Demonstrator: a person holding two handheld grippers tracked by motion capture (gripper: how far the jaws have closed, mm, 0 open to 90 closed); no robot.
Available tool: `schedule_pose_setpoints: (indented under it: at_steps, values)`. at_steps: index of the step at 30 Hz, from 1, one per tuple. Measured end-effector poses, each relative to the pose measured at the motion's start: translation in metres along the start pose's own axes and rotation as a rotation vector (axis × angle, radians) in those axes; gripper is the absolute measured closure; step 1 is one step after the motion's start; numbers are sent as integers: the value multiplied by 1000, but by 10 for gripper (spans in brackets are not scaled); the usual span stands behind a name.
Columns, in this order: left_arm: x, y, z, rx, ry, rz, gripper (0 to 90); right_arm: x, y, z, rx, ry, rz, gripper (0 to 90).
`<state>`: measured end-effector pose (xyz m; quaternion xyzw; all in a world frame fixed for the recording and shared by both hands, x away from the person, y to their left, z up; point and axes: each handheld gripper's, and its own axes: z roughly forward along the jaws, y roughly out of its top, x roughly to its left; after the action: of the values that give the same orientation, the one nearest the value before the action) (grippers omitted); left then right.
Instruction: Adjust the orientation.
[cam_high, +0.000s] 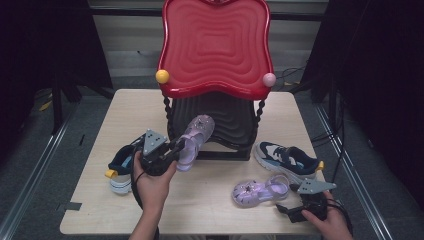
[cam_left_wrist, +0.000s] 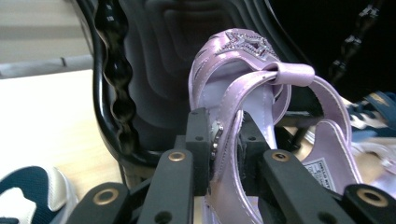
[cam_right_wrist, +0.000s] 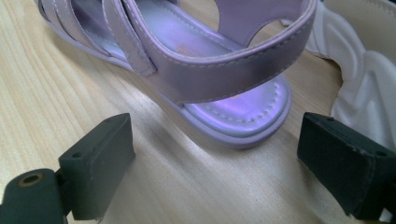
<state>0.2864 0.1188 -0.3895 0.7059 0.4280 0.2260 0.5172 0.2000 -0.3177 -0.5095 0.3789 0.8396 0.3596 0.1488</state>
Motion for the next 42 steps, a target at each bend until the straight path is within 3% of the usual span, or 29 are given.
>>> schedule_pose_setpoints:
  at_steps: [17, 28, 42]
  values:
    - [-9, 2, 24, -49, 107, -11, 793, 0, 0, 0, 0, 1, 0, 102]
    - [-10, 0, 35, -72, 128, -40, 794, 0, 0, 0, 0, 1, -1, 102]
    - [-17, 9, 52, -115, 170, -74, 793, 0, 0, 0, 1, 3, 0, 102]
